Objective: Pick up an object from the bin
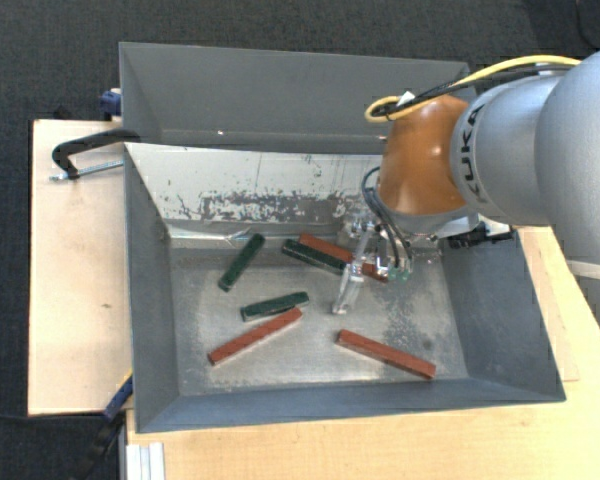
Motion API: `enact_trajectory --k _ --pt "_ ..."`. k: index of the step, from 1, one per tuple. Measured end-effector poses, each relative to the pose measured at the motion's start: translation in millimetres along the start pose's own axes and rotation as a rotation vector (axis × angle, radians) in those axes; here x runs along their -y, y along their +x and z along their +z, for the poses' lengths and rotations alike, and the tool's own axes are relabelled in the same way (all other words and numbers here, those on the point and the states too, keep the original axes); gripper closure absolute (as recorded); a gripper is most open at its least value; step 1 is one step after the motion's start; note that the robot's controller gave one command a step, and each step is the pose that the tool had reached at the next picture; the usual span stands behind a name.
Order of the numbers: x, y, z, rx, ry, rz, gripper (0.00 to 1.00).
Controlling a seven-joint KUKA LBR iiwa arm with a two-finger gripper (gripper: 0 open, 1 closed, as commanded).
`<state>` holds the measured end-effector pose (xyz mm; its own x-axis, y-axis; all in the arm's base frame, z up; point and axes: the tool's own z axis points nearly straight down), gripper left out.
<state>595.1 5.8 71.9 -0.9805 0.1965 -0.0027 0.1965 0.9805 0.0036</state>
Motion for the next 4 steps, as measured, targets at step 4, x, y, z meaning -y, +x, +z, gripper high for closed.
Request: enact_trajectory --k 4 --pt "38 -11.1 -83 0.000 0.002 -0.148 1.00"
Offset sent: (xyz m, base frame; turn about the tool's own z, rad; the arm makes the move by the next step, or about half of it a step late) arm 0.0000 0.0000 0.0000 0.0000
